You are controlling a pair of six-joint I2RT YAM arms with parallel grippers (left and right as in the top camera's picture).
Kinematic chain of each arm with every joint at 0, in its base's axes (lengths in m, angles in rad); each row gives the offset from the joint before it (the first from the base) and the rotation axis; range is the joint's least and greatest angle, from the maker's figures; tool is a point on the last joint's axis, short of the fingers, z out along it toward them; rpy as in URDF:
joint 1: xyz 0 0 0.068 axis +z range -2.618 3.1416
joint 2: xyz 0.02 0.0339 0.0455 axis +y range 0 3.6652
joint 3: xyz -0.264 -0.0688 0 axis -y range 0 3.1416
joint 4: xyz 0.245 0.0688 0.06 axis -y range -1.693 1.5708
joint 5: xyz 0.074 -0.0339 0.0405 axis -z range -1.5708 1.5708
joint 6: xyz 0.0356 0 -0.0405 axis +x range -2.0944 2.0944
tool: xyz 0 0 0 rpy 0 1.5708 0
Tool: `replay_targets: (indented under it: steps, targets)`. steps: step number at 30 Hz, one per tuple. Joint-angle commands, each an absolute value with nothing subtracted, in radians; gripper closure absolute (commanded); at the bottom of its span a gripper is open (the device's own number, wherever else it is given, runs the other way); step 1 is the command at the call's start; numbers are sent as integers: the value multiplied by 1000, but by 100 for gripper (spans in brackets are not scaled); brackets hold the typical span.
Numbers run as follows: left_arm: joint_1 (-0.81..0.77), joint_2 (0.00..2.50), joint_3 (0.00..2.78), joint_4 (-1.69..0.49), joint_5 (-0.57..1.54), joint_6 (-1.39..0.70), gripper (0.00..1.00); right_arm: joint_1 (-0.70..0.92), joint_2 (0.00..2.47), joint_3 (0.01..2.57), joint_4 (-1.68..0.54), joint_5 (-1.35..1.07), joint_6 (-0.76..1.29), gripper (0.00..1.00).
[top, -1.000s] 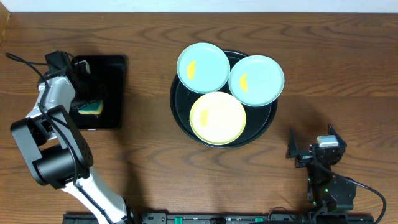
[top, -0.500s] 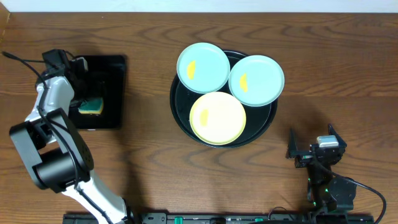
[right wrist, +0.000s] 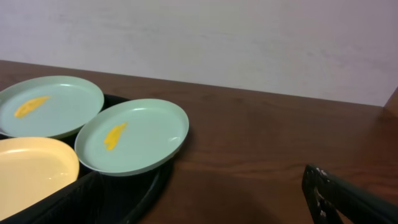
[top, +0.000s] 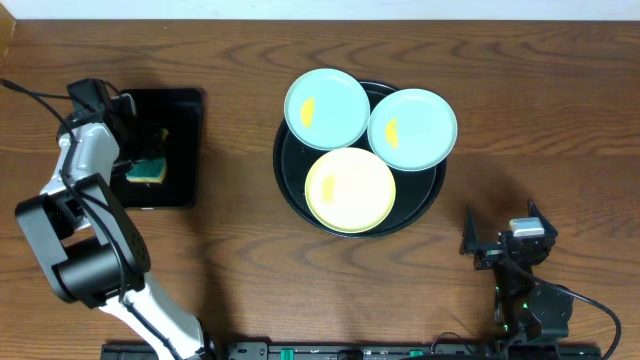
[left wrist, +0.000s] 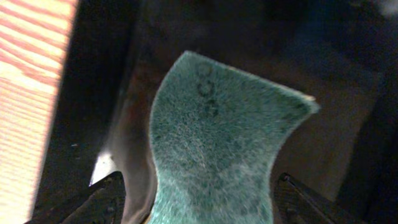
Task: Clean dirty plates on tray and stack at the side
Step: 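Lower the left gripper and close it on the green sponge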
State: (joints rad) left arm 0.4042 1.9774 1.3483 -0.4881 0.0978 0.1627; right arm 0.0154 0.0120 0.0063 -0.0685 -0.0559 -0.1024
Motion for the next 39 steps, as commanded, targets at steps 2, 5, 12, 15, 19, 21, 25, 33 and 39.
replay_targets:
  steps: [2,5,12,15,19,21,25,33,39]
  targets:
    - [410,2003,1341,-481,86,184,22,13,9,6,-73,-57,-106,1]
    - [409,2006,1341,-482,106,183,22,13,9,6,-73,-57,-106,1]
    - [410,2020,1341,-489,119,184,22,13,9,6,-73,-57,-106,1]
    - [410,2020,1341,-493,119,183,22,13,9,6,-73,-57,-106,1]
    - [409,2020,1341,-504,120,183,22,13,9,6,-73,-57,-106,1]
    - [410,2020,1341,-511,120,183,22,13,9,6,-73,-57,-106,1]
    - [410,2020,1340,-518,120,183,22,13,9,6,-73,-57,-106,1]
    - [409,2022,1334,-520,120,183,22,13,9,6,-73,-57,-106,1]
    - [410,2022,1330,-506,120,183,22,13,9,6,-73,-57,-106,1]
